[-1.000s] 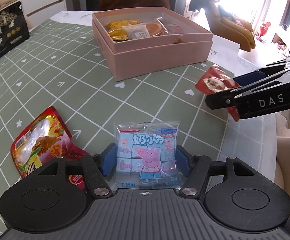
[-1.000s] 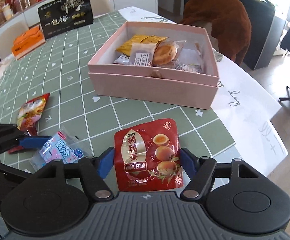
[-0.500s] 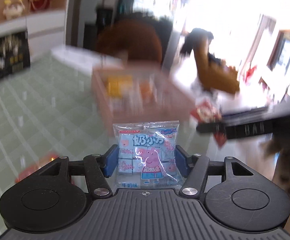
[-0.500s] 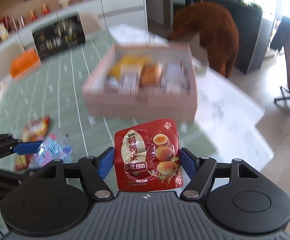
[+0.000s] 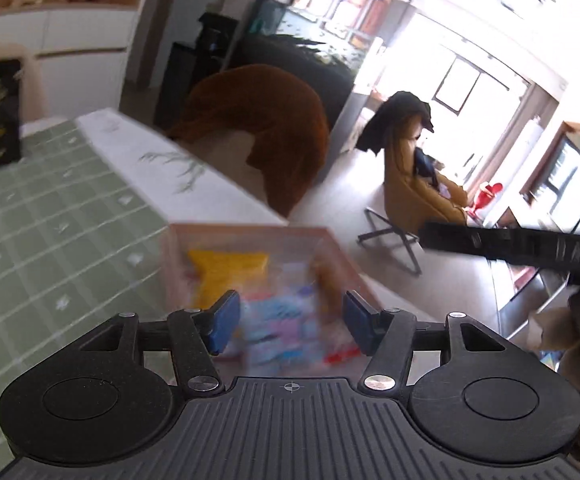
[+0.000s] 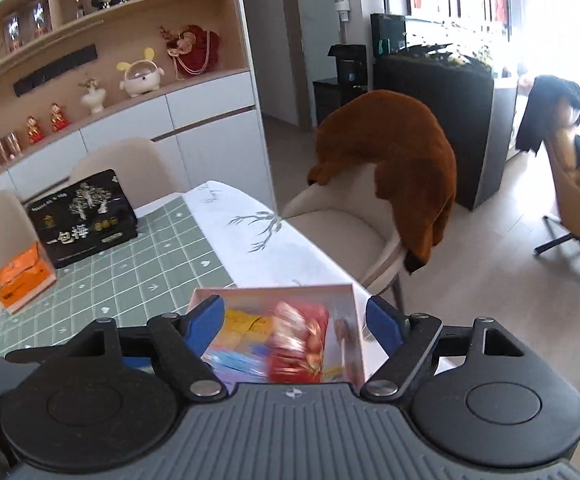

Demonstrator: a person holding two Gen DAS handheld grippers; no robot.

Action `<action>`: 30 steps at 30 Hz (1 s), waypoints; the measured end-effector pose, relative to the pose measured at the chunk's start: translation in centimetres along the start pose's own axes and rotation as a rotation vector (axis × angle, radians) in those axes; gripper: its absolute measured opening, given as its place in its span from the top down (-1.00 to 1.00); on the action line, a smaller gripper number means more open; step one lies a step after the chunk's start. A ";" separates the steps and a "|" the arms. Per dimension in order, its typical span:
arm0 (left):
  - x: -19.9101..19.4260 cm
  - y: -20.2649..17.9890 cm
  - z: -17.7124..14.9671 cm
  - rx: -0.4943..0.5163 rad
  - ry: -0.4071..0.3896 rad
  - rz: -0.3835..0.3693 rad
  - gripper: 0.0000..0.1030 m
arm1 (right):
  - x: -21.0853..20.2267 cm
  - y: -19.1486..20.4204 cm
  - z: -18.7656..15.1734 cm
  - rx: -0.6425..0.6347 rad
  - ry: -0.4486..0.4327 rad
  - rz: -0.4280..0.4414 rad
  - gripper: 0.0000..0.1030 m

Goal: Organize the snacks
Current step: 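Drop both bags into the pink box with the left and right tools, then grasp a red-yellow snack bag with the left tool while the right tool grasps another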

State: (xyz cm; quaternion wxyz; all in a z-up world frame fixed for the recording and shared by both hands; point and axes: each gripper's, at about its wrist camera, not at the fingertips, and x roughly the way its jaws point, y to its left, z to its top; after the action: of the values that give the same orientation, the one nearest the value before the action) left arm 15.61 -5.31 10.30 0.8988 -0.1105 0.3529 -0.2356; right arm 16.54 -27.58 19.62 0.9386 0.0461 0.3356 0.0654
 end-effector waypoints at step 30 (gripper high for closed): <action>-5.1 3.6 -13.0 -0.170 0.203 0.215 0.20 | -0.4 4.0 -18.5 -0.141 0.311 0.129 -0.53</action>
State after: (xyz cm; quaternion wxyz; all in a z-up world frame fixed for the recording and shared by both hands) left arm 4.70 -0.12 2.52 0.8659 -0.1232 0.4704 -0.1176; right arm 4.11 -22.91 6.08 0.8703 -0.0091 0.4675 0.1550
